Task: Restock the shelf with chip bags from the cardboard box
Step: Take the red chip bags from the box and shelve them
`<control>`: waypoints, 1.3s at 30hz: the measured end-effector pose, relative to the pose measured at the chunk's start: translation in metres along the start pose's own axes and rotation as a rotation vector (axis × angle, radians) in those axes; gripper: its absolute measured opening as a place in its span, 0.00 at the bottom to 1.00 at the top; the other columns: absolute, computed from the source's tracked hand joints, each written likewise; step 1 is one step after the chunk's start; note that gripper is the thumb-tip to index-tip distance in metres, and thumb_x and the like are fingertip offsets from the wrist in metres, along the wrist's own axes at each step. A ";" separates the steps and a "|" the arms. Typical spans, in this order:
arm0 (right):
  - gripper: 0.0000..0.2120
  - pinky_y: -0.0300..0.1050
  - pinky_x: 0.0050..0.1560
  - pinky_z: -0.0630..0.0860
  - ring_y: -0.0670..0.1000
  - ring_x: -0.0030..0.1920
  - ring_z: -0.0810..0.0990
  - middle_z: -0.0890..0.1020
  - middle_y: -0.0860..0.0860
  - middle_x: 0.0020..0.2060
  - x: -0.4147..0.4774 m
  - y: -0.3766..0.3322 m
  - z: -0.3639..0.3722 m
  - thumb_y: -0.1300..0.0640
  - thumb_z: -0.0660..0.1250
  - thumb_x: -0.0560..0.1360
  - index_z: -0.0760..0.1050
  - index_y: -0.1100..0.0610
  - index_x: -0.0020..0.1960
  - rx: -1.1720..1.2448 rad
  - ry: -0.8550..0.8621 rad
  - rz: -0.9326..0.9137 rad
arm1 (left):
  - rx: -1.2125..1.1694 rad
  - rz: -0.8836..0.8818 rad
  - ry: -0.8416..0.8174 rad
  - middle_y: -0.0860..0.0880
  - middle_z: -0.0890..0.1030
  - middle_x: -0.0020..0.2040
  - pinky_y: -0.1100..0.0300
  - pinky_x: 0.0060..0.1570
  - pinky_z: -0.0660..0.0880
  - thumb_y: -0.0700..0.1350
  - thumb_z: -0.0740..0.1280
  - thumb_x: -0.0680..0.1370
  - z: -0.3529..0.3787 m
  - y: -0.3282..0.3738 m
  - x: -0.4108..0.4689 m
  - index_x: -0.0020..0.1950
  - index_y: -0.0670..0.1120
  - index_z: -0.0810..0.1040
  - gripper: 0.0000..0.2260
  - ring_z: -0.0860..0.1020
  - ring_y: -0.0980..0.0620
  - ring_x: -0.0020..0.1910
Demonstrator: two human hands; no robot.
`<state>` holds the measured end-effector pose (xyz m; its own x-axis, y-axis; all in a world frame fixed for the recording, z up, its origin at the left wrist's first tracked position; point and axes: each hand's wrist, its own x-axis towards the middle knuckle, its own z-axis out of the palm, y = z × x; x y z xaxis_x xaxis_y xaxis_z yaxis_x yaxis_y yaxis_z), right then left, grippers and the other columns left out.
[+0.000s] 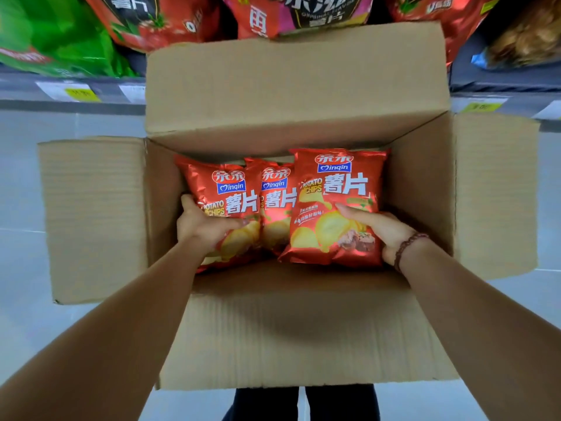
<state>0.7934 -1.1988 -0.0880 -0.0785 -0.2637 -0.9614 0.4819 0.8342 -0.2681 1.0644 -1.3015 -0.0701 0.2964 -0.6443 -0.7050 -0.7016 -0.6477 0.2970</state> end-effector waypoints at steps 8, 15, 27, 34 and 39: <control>0.53 0.56 0.60 0.77 0.55 0.53 0.84 0.85 0.51 0.53 -0.054 0.010 0.021 0.45 0.86 0.42 0.73 0.52 0.66 0.003 -0.062 -0.053 | -0.131 0.097 -0.009 0.47 0.78 0.60 0.51 0.60 0.74 0.50 0.83 0.58 -0.013 0.011 -0.055 0.65 0.46 0.65 0.41 0.77 0.47 0.59; 0.27 0.51 0.52 0.80 0.55 0.49 0.85 0.86 0.55 0.50 -0.164 -0.020 0.019 0.56 0.79 0.57 0.80 0.55 0.55 0.069 -0.141 -0.192 | -0.237 0.201 -0.074 0.57 0.80 0.48 0.56 0.51 0.75 0.51 0.84 0.52 -0.086 0.034 -0.121 0.57 0.51 0.68 0.39 0.80 0.52 0.50; 0.45 0.57 0.60 0.77 0.57 0.54 0.83 0.85 0.55 0.52 -0.433 -0.154 0.040 0.48 0.85 0.44 0.79 0.55 0.59 -0.026 -0.255 -0.599 | -0.483 0.517 -0.048 0.51 0.83 0.51 0.56 0.49 0.79 0.47 0.84 0.51 -0.293 0.162 -0.313 0.56 0.53 0.69 0.38 0.82 0.51 0.50; 0.44 0.54 0.56 0.78 0.56 0.53 0.84 0.85 0.55 0.52 -0.602 -0.232 0.053 0.46 0.85 0.42 0.79 0.55 0.57 -0.109 -0.330 -0.930 | -0.590 0.776 0.125 0.48 0.83 0.54 0.47 0.57 0.77 0.52 0.84 0.48 -0.406 0.236 -0.433 0.59 0.50 0.69 0.44 0.81 0.47 0.54; 0.42 0.51 0.53 0.80 0.54 0.49 0.85 0.86 0.54 0.48 -0.711 -0.272 0.065 0.46 0.85 0.39 0.81 0.54 0.51 -0.117 -0.387 -1.153 | -0.665 0.957 0.236 0.49 0.82 0.53 0.48 0.56 0.78 0.53 0.83 0.47 -0.480 0.268 -0.519 0.56 0.53 0.69 0.41 0.81 0.51 0.50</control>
<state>0.7747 -1.2693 0.6723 -0.1330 -0.9879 -0.0804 0.2184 0.0500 -0.9746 1.0336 -1.3359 0.6840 -0.0040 -0.9949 0.1006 -0.2498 0.0984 0.9633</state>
